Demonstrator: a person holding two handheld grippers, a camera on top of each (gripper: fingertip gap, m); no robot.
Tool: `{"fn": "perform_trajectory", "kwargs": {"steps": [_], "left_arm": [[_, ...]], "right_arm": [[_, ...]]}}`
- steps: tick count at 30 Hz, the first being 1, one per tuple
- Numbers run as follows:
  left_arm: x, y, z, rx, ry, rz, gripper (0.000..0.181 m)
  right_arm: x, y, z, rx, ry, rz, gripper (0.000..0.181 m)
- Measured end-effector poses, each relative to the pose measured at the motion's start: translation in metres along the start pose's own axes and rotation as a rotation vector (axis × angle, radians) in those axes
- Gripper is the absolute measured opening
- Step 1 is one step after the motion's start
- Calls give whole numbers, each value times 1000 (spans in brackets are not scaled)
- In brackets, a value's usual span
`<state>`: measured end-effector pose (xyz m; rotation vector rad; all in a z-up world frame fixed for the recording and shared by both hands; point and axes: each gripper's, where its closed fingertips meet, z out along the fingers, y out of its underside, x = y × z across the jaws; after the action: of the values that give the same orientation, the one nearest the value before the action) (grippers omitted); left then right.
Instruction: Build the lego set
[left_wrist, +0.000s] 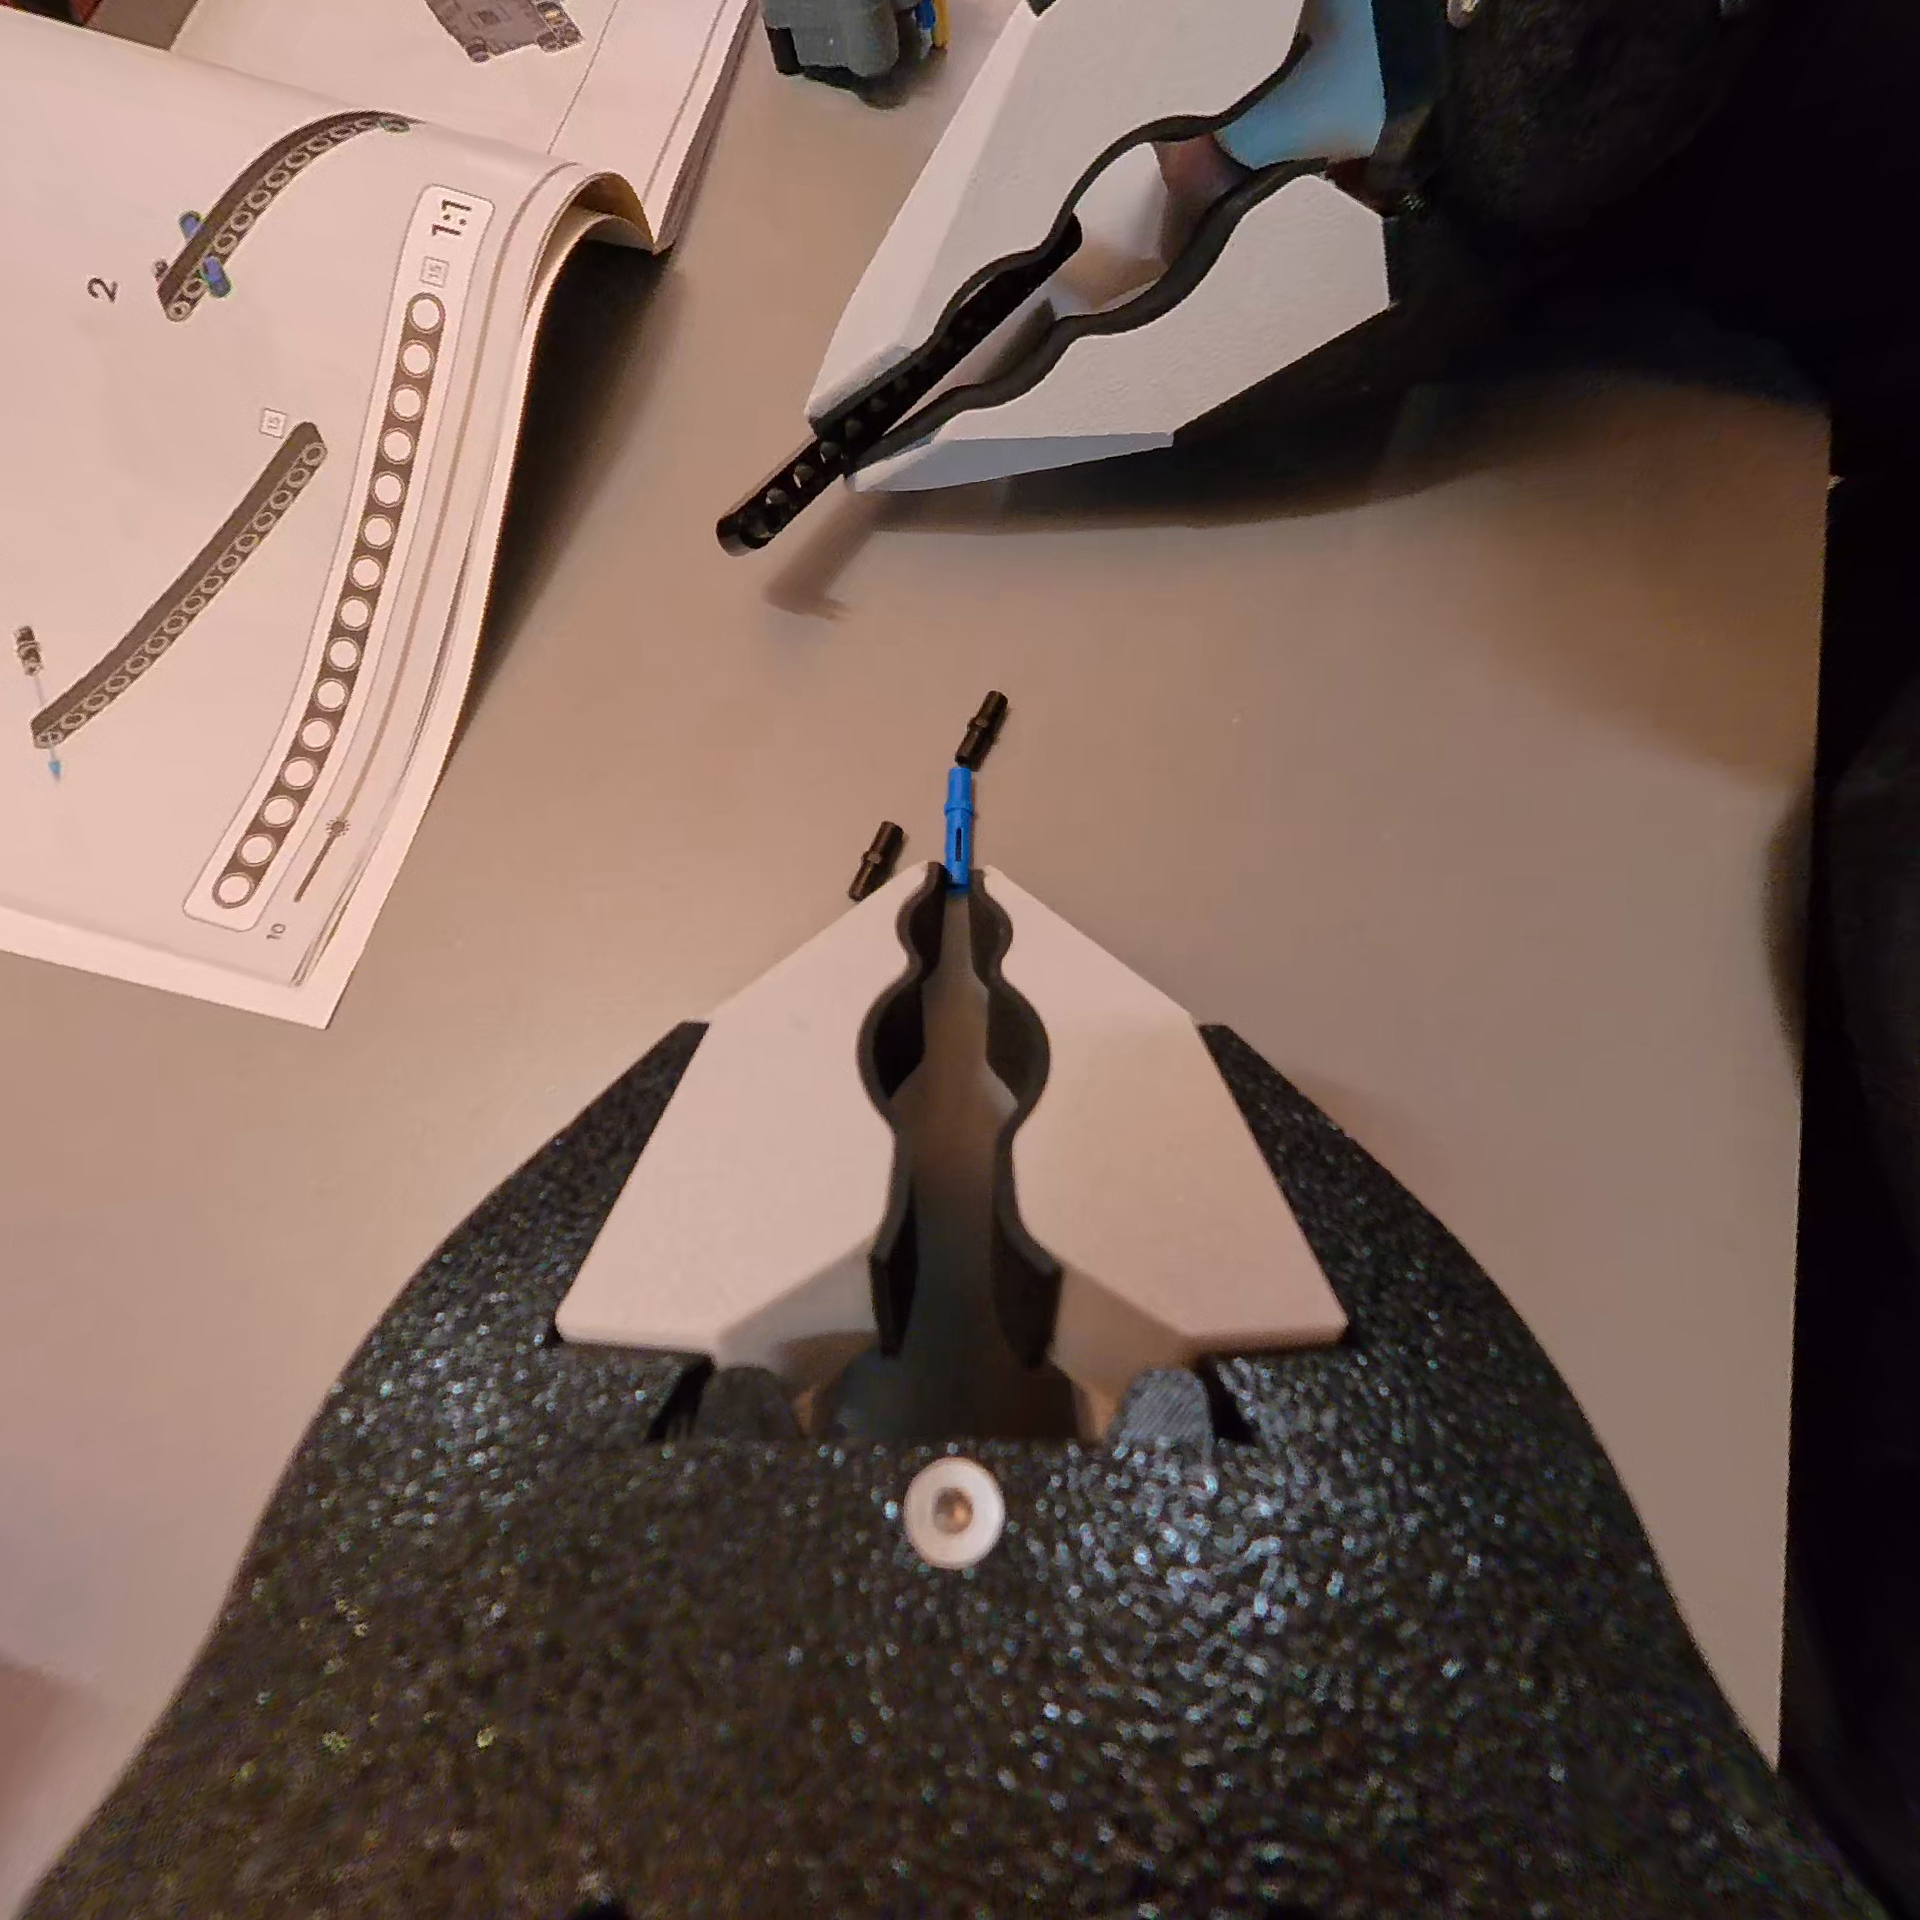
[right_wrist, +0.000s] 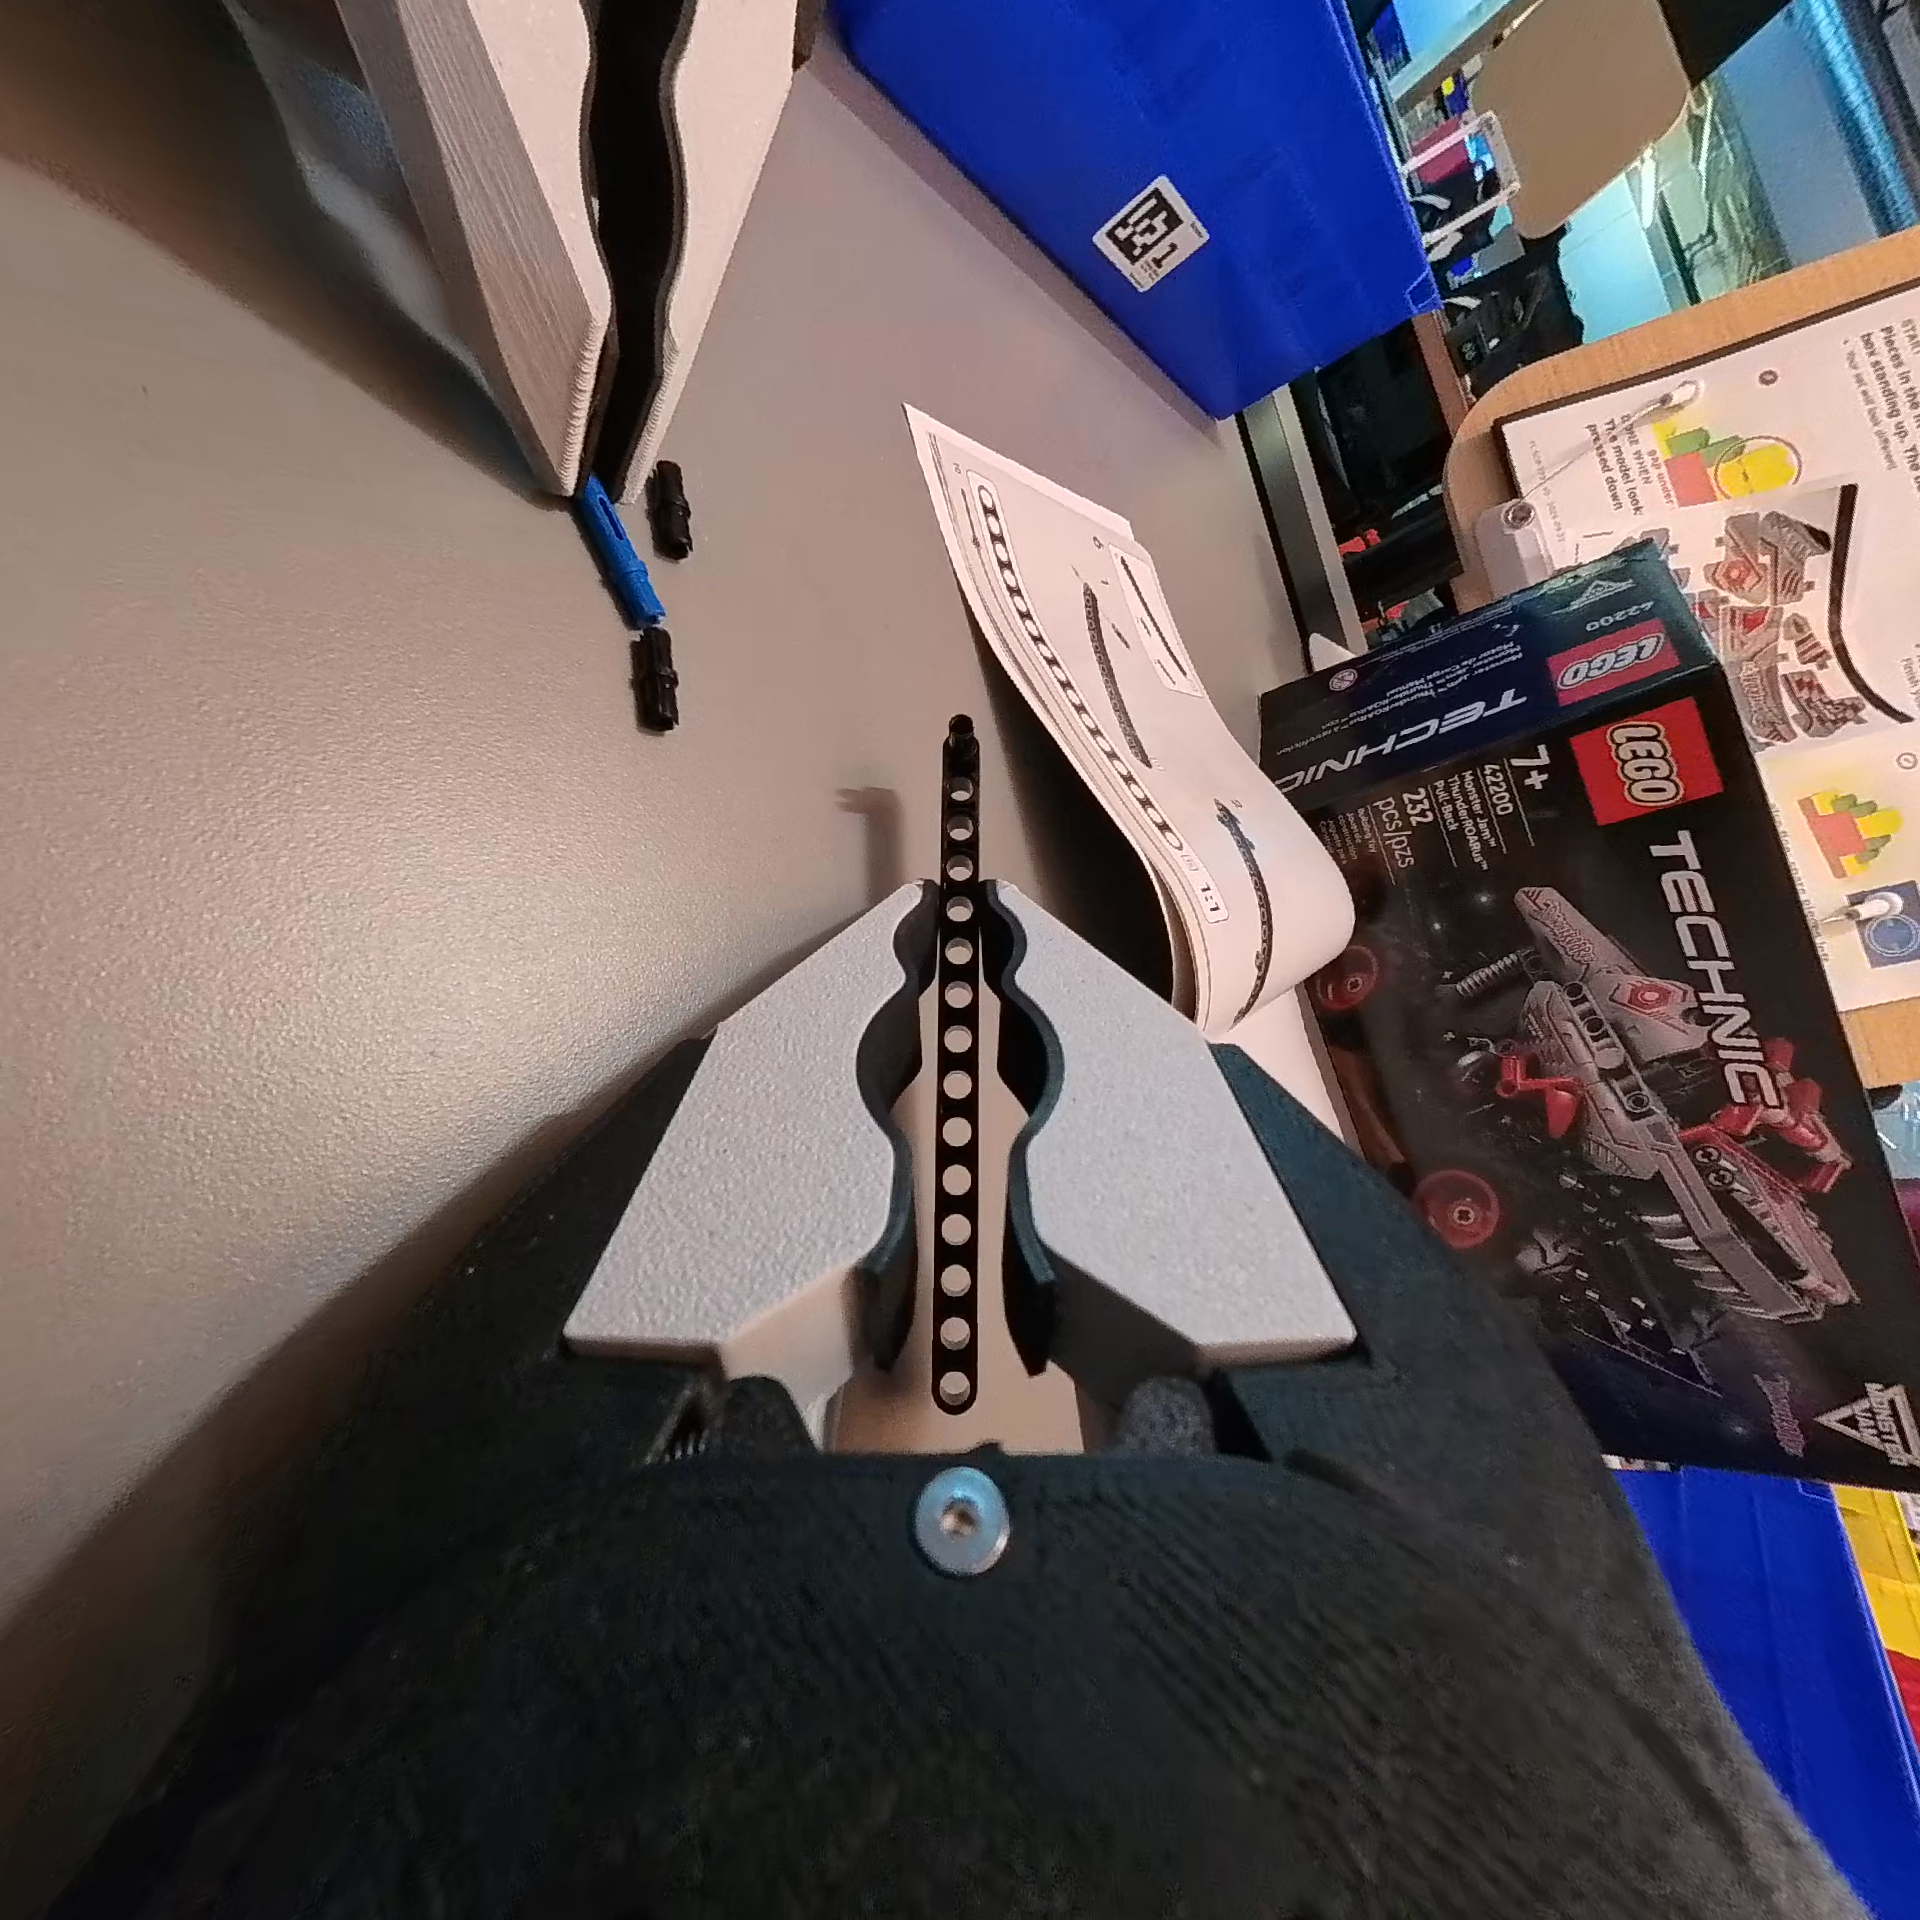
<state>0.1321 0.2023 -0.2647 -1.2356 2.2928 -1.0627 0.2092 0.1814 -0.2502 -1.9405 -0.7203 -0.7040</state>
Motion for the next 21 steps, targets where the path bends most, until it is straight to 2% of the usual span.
{"fn": "perform_trajectory", "kwargs": {"steps": [6, 12, 17, 21], "left_arm": [[0, 0, 0, 0, 1, -1, 2], [1, 0, 0, -2, -5, 16, 1], [2, 0, 0, -2, -16, 40, 1], [2, 0, 0, -2, -14, 45, 2]], "right_arm": [[-5, -2, -2, 11, -64, 45, 5], [-12, 5, -2, -100, -163, 58, 5], [-13, 7, -6, -135, -246, 191, 8], [-11, 10, -7, -122, -228, 266, 7]]}}
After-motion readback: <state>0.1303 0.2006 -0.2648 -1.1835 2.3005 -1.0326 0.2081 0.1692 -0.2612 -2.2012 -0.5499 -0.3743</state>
